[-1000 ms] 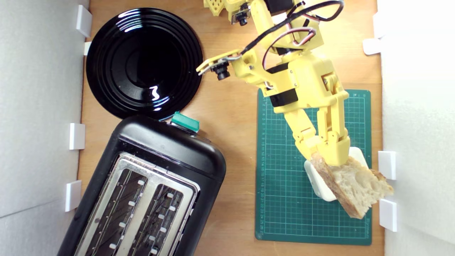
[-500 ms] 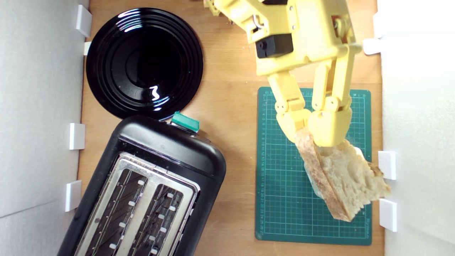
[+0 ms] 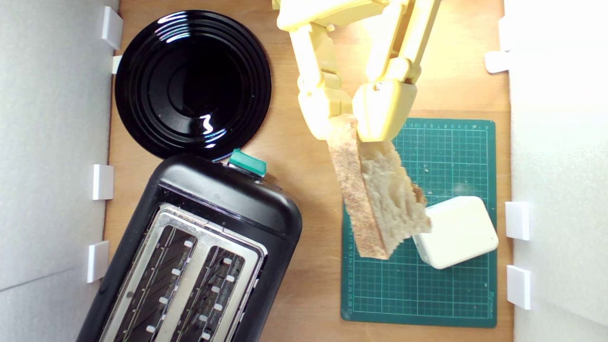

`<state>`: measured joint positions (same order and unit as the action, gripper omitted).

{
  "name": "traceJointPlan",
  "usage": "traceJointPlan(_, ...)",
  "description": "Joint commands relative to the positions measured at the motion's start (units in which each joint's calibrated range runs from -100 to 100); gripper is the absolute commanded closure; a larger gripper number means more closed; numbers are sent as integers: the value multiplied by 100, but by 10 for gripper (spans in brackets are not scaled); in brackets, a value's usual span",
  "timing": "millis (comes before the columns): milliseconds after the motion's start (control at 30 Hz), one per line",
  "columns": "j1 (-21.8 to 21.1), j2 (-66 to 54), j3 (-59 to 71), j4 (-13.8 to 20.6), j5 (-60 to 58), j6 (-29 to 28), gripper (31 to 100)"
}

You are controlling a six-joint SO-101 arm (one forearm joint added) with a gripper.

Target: Pick bread and place in toaster

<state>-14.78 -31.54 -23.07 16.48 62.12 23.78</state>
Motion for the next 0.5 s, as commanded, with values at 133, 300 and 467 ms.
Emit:
traceJointPlan(133,527,18,-330,2,34,921,747)
traceJointPlan(300,761,26,-330,47,25,1365,743)
traceJointPlan(467,1011,51,-330,65,8,1528,745)
